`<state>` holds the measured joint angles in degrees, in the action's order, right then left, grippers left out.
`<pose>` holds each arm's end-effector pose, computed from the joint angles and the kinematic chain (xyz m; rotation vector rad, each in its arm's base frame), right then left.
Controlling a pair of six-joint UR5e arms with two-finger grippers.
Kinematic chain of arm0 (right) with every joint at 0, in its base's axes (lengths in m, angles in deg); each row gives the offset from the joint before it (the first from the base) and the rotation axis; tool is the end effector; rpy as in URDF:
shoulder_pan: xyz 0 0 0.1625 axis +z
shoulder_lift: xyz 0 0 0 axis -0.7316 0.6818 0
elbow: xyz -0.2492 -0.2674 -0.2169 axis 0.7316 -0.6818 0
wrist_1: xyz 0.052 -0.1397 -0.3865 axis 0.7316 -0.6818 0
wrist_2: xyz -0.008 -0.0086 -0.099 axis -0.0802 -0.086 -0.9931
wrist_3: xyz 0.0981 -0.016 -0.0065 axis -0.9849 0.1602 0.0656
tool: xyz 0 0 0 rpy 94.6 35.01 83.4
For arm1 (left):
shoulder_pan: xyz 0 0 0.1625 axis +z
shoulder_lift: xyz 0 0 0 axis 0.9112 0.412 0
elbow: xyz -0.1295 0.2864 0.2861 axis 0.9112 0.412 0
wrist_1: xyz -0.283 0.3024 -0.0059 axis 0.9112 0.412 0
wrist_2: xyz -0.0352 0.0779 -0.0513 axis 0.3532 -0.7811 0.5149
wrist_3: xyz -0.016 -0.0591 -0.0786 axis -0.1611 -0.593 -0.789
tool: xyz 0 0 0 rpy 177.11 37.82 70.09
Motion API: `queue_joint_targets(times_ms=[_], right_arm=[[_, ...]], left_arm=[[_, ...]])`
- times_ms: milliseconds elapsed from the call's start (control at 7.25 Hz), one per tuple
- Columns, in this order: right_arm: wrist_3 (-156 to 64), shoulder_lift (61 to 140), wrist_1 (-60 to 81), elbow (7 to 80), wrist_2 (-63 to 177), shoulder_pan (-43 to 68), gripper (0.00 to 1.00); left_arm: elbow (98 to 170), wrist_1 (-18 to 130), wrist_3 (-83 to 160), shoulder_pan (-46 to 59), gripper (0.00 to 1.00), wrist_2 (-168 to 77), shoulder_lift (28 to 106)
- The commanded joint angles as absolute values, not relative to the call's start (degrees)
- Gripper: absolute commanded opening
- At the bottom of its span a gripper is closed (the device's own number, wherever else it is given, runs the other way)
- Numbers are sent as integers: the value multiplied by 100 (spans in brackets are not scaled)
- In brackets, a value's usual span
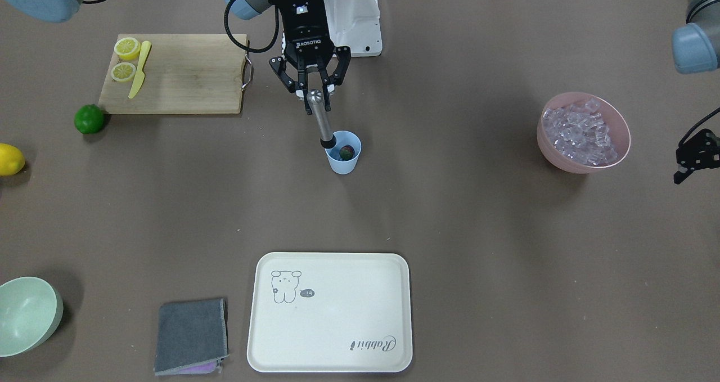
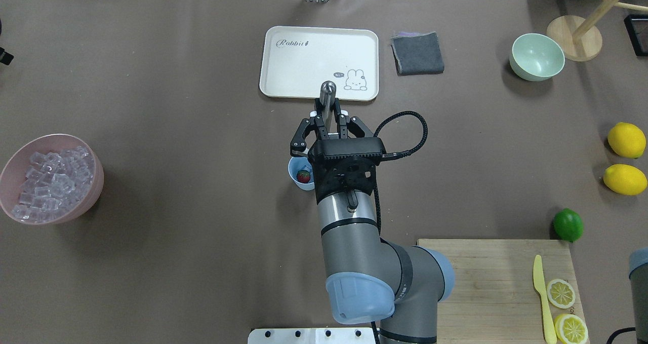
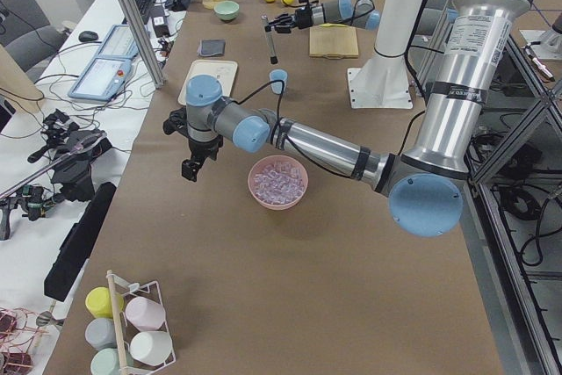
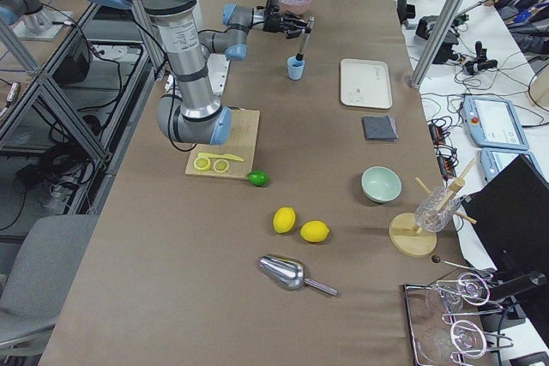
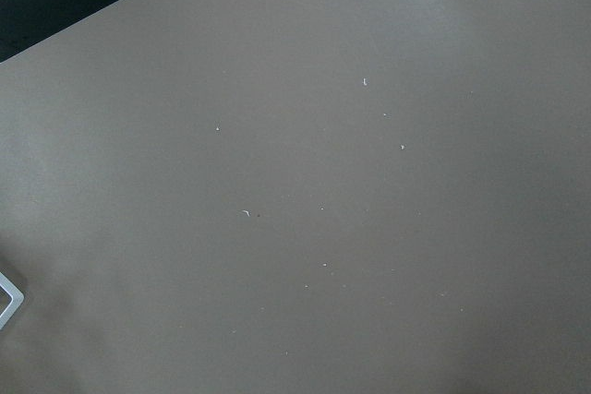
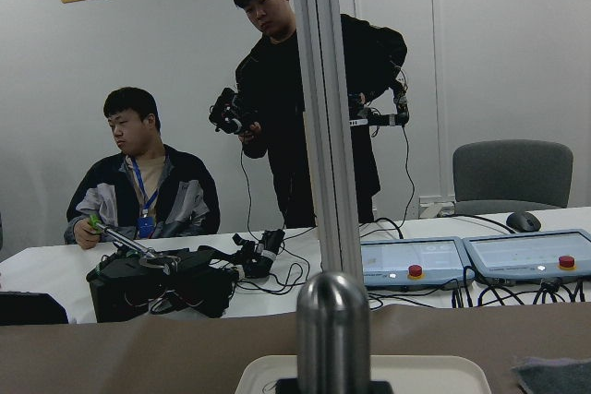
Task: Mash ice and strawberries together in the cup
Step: 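Lower the pestle with the right gripper down into the blue cup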
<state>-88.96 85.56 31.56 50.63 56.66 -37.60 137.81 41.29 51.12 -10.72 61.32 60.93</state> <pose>-0.5314 -0.3164 0.1401 1.2996 -0.7981 0.5197 0.0707 -0.5957 0.4758 0.3956 0.7175 0.3590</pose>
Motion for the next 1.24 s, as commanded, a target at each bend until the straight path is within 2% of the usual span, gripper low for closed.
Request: queue_joint_targets(times_ms=[0,1103], right_arm=[[-8898,8554,3158,5035,5704,-3832,0],[-8898,8528,3158,4885,5713,-3990,0]], left_arm=[[13713,4147,5119,-1071,97,6125,6114],[13739,4155,5110,-1071,97,6143,6088]])
